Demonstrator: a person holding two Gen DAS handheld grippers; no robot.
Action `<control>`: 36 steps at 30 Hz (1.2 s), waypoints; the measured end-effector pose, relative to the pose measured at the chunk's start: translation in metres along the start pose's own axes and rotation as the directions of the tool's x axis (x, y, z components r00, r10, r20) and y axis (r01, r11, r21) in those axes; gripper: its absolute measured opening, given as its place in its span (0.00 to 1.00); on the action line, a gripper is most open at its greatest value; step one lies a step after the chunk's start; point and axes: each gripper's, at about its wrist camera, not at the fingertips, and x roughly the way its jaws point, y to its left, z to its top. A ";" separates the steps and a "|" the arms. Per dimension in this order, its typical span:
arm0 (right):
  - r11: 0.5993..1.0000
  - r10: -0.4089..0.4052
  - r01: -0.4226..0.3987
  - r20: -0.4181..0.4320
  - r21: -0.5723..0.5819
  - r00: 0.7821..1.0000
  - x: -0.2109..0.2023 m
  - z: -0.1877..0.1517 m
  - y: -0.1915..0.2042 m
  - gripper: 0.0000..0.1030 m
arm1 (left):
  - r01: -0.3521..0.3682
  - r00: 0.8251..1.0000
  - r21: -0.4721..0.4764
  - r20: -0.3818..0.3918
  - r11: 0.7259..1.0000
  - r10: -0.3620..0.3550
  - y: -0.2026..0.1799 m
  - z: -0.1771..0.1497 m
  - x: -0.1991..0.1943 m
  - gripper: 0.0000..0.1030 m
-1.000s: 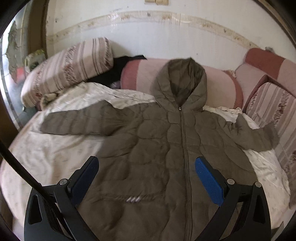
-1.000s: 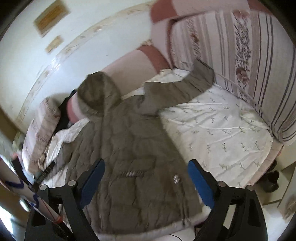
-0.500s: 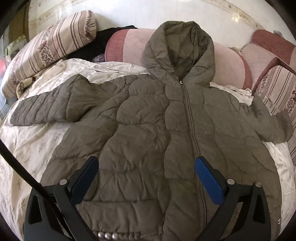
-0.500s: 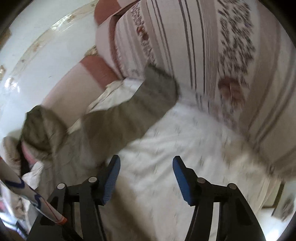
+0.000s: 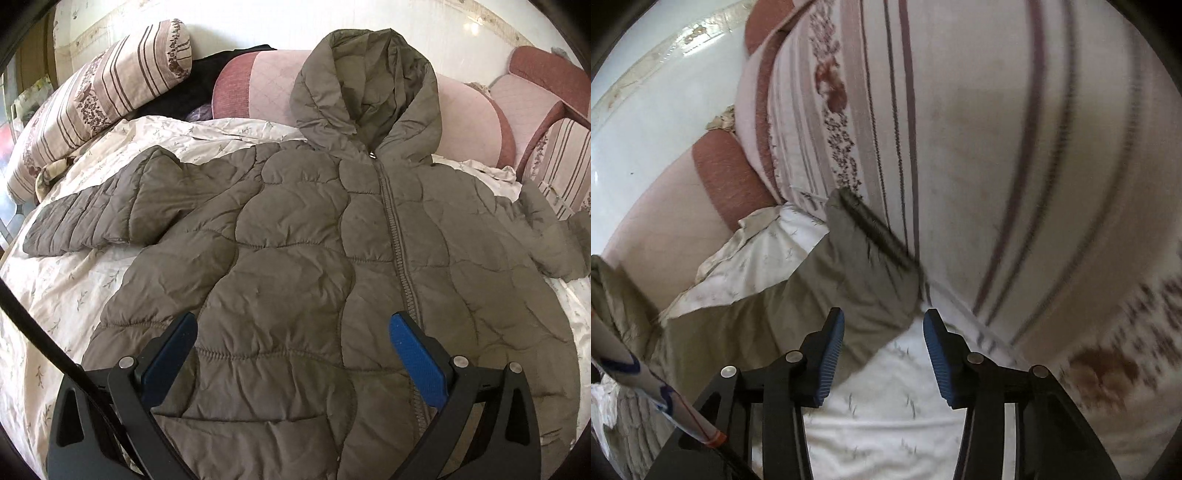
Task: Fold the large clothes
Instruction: 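Reach the right tool to a sleeve cuff and close on it, then carry the sleeve across the jacket body with the right tool and release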
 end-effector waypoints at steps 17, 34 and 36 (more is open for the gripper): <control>0.998 -0.056 0.056 0.009 -0.002 0.998 0.033 0.021 0.002 0.12 | -0.016 1.000 0.034 -0.021 0.999 0.017 -0.004 -0.003 0.012 1.00; 0.987 0.152 -0.132 0.287 -0.089 0.946 -0.218 0.036 0.065 0.12 | 0.005 1.000 -0.006 0.016 1.000 -0.005 0.012 0.003 -0.014 1.00; 0.975 0.211 -0.182 0.282 -0.126 0.936 -0.242 0.027 0.089 0.12 | 0.001 1.000 -0.015 0.029 1.000 -0.001 0.017 0.005 -0.018 1.00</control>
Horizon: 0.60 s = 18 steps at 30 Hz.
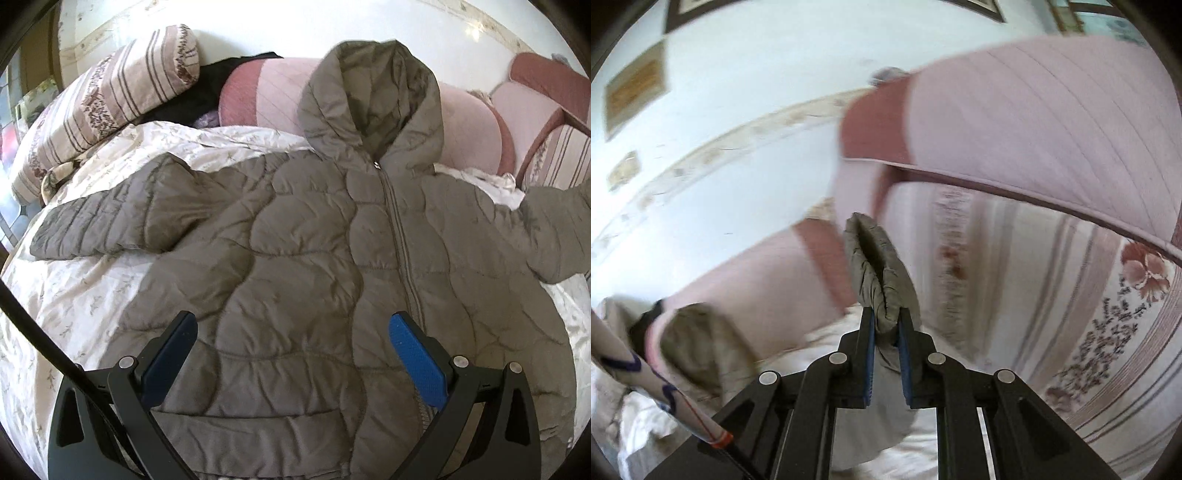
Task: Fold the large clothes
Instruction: 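Carry the sleeve across the jacket body with the right tool and release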
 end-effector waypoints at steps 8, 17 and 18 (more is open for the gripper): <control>0.979 0.188 -0.189 -0.027 -0.076 0.982 -0.028 -0.026 0.119 0.12 | -0.004 1.000 -0.066 0.015 0.998 0.005 0.026 0.009 -0.008 1.00; 0.901 0.370 -0.399 -0.179 -0.171 0.912 -0.023 -0.103 0.228 0.12 | -0.025 0.999 -0.155 0.017 0.988 0.028 0.061 0.015 -0.011 1.00; 0.888 0.390 -0.427 -0.212 -0.174 0.896 -0.016 -0.118 0.240 0.12 | -0.030 0.999 -0.160 0.017 0.987 0.033 0.064 0.016 -0.012 1.00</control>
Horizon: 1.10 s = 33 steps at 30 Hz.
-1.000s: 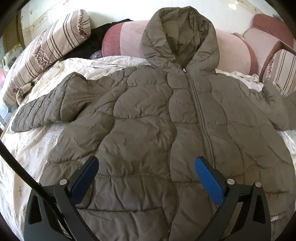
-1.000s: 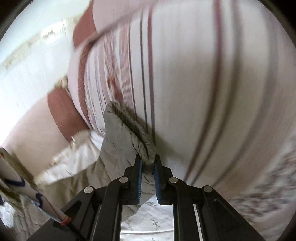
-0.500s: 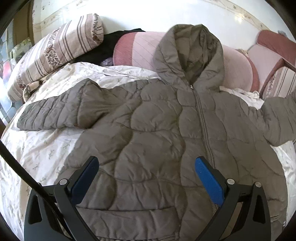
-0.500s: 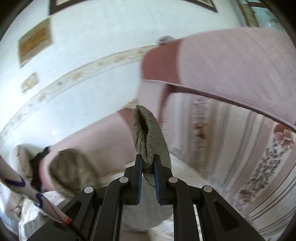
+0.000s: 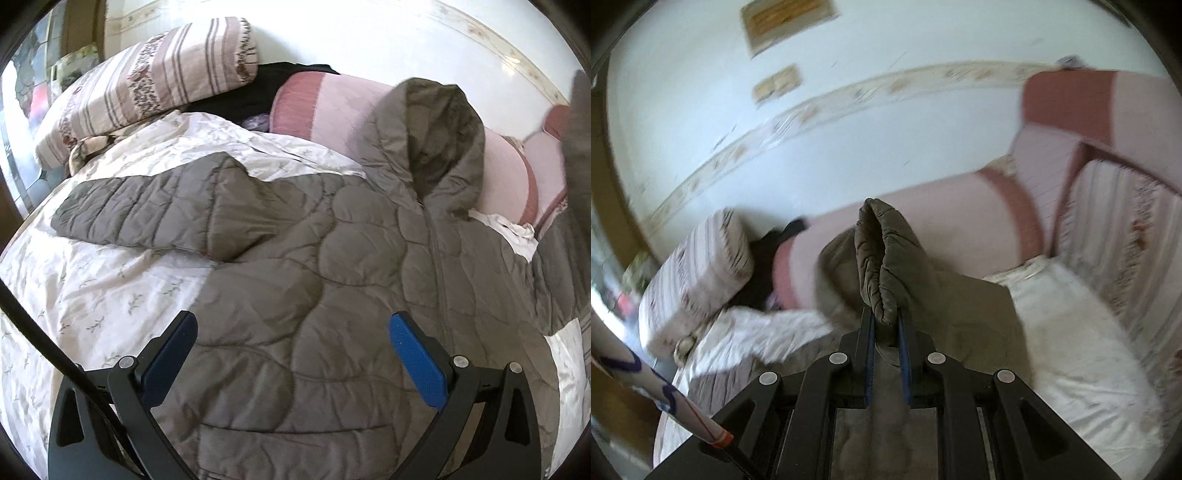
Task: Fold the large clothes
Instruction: 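Carry the sleeve across the jacket body with the right tool and release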
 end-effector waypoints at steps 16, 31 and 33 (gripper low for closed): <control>0.987 0.159 -0.154 -0.321 0.044 0.933 0.186 -0.134 0.031 0.17 | -0.028 0.998 -0.051 -0.054 0.998 0.025 0.022 0.004 0.022 1.00; 0.984 -0.174 0.176 -0.247 -0.012 0.953 0.179 -0.117 -0.084 0.46 | -0.044 0.993 -0.060 -0.111 0.997 0.037 0.020 0.003 0.051 1.00; 0.964 -0.256 0.268 -0.271 0.005 0.928 0.190 -0.127 -0.116 0.46 | -0.049 0.992 -0.055 -0.120 0.997 0.042 0.020 0.002 0.054 1.00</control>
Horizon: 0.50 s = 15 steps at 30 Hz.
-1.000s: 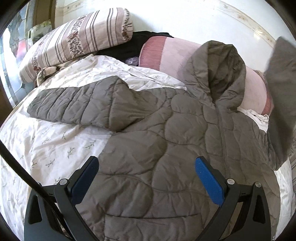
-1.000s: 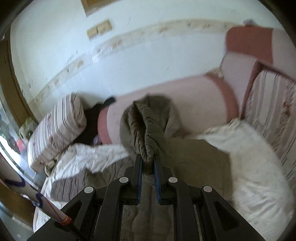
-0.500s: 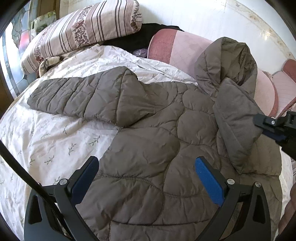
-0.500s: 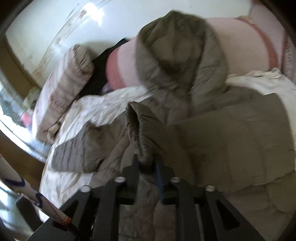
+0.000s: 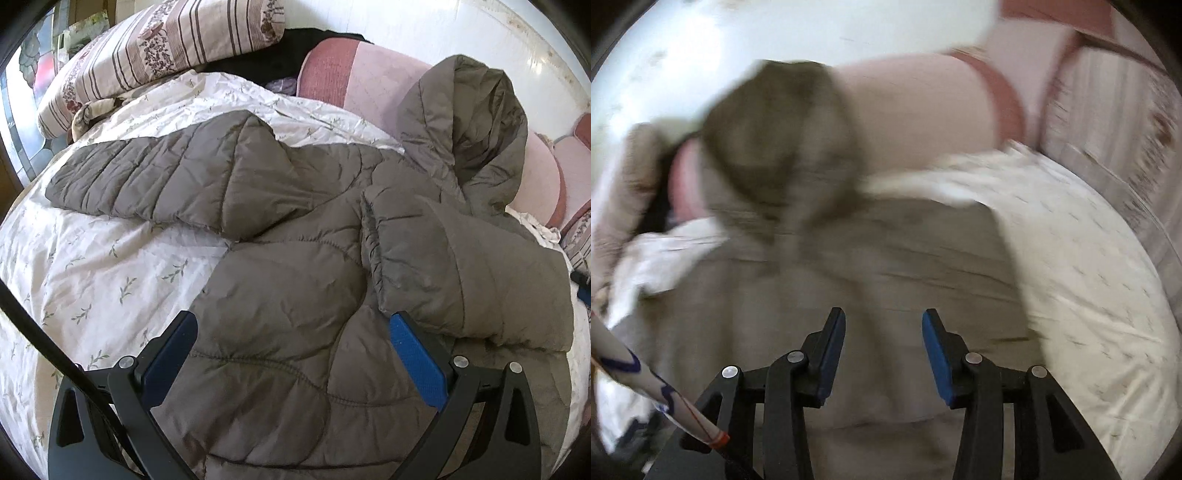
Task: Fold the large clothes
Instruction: 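Carry the sleeve across the jacket body with the right tool and release, then reach the left tool to the other sleeve cuff and close on it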
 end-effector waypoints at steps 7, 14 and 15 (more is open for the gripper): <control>0.999 -0.051 0.049 -0.134 -0.015 0.990 0.052 -0.018 -0.032 0.46 | -0.034 0.998 0.039 -0.046 0.999 0.035 -0.007 -0.004 0.015 1.00; 0.989 0.096 -0.096 -0.011 -0.110 0.995 -0.009 -0.025 0.033 0.46 | -0.027 0.999 0.003 -0.024 1.000 0.027 0.001 -0.001 0.008 1.00; 0.980 0.147 -0.149 -0.029 -0.128 0.989 -0.011 -0.031 0.049 0.46 | -0.026 0.999 0.000 -0.024 1.000 0.026 0.002 -0.001 0.007 1.00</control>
